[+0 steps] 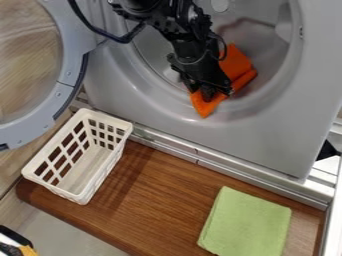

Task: Take the orange cloth out of the washing machine and put it inside the white basket

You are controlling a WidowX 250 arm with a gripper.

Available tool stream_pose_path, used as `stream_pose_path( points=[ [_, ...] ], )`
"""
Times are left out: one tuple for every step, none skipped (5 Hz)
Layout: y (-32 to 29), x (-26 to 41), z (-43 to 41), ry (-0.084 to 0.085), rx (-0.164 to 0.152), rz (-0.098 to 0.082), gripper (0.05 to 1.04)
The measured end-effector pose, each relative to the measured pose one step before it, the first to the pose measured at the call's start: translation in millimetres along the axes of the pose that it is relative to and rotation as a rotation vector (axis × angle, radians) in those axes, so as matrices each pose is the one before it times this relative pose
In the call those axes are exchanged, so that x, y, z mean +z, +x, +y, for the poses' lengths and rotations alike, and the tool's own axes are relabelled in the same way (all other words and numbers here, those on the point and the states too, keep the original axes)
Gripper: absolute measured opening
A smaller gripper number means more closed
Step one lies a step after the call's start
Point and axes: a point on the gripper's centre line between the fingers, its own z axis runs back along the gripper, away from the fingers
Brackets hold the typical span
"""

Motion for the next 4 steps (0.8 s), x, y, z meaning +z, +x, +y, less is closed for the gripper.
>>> stream_pose_path(
  points=[
    [-3.30,-0.18,-7.82,-0.0048,-0.0110,0.0235,0.125],
    [-5.42,17.09,-17.75,-0.0192,-0.0079,0.0238,0.081],
    [-10.88,29.29,-15.50,-0.0110,0.0475,0.0360,0.080],
    [-27.87,19.49,8.07,0.0236,0.1019,0.0747,0.080]
  ],
)
